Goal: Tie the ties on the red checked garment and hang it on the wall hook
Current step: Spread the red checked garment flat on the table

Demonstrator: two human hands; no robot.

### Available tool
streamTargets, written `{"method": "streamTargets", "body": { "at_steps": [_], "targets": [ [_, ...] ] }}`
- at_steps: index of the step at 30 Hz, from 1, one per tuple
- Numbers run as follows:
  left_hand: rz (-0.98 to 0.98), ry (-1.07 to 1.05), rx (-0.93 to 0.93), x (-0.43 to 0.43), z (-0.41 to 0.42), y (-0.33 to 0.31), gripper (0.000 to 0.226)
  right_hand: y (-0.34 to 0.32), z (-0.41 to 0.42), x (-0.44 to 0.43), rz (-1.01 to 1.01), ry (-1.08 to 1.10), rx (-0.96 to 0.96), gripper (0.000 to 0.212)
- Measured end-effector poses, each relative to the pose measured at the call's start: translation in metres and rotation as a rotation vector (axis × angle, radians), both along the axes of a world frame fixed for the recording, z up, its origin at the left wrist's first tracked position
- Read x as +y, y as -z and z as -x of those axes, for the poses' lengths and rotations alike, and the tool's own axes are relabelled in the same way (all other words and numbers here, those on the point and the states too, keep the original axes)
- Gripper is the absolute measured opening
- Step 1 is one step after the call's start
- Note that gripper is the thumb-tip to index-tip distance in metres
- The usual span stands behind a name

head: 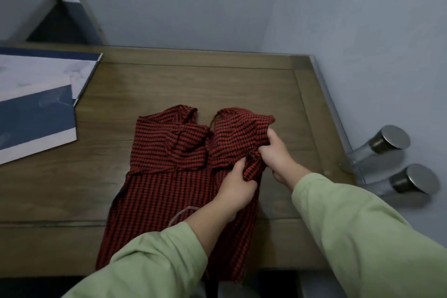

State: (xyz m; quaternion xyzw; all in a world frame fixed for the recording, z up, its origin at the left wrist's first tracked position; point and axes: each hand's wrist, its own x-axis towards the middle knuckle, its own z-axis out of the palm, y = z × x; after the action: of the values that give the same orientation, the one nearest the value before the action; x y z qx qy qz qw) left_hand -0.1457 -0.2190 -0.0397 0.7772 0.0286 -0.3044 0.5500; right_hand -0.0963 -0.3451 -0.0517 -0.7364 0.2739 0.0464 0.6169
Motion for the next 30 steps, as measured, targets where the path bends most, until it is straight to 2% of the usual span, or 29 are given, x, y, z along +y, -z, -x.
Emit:
{"method": "streamTargets", "body": {
  "at_steps": [11, 19, 22, 25, 28, 30],
  "targets": [
    [-0.124, 0.141, 0.152, -0.072, 0.019, 0.040, 0.075, 0.052, 0.024, -0.077, -0.002, -0.072, 0.108, 0.072],
    [-0.132, 0.169, 0.251, -0.094, 0.032, 0.050, 0.077, 0.079, 0.032, -0.095, -0.070, 0.038, 0.231, 0.073],
    [-0.113, 0.222, 0.343, -0.103, 0.034, 0.047, 0.079, 0.079, 0.032, -0.096, 0.021, 0.035, 0.242, 0.072],
    [-0.054, 0.215, 0.417, -0.107, 0.036, 0.043, 0.079, 0.075, 0.034, -0.096, 0.246, -0.026, 0.240, 0.071],
    [-0.066, 0.231, 0.406, -0.106, 0.034, 0.045, 0.078, 0.072, 0.038, -0.094, 0.435, -0.118, 0.214, 0.069],
    [-0.090, 0.262, 0.372, -0.103, 0.032, 0.046, 0.076, 0.071, 0.042, -0.091, 0.551, -0.140, 0.125, 0.067]
  ]
}}
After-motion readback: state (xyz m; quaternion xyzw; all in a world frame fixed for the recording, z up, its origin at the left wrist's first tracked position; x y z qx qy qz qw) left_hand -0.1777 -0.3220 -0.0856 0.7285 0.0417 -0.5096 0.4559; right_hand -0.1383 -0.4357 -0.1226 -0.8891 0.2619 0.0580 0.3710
